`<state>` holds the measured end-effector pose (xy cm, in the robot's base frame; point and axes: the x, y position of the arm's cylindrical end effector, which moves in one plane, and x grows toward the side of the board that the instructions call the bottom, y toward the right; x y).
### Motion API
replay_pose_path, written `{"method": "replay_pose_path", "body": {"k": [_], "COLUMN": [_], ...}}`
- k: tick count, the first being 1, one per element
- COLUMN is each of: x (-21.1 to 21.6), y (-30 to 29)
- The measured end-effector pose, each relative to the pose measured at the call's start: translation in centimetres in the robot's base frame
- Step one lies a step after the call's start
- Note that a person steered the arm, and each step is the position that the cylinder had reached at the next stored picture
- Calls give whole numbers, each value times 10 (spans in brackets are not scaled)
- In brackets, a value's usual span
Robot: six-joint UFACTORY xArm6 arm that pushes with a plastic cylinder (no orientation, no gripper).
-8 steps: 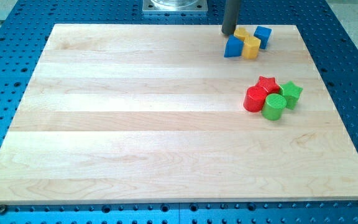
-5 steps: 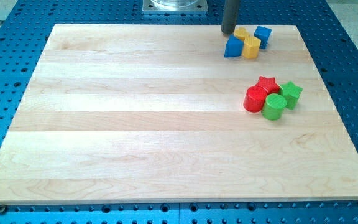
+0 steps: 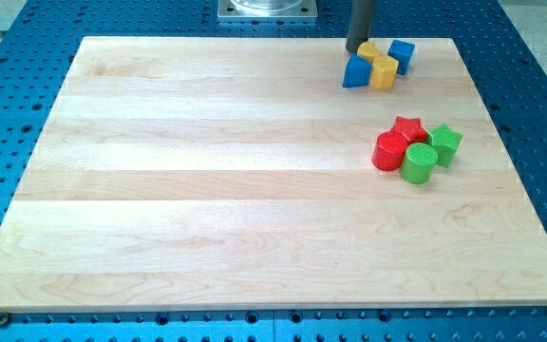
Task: Slightly move the yellow blocks downwards
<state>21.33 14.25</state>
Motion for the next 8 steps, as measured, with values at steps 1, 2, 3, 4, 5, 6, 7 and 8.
{"method": "replay_pose_path", "body": {"k": [1, 2, 3, 4, 5, 6, 7, 8], "x": [3, 5, 5, 2, -1, -4, -9, 4], "y": [6, 10, 18, 20, 20, 20, 33, 100]}}
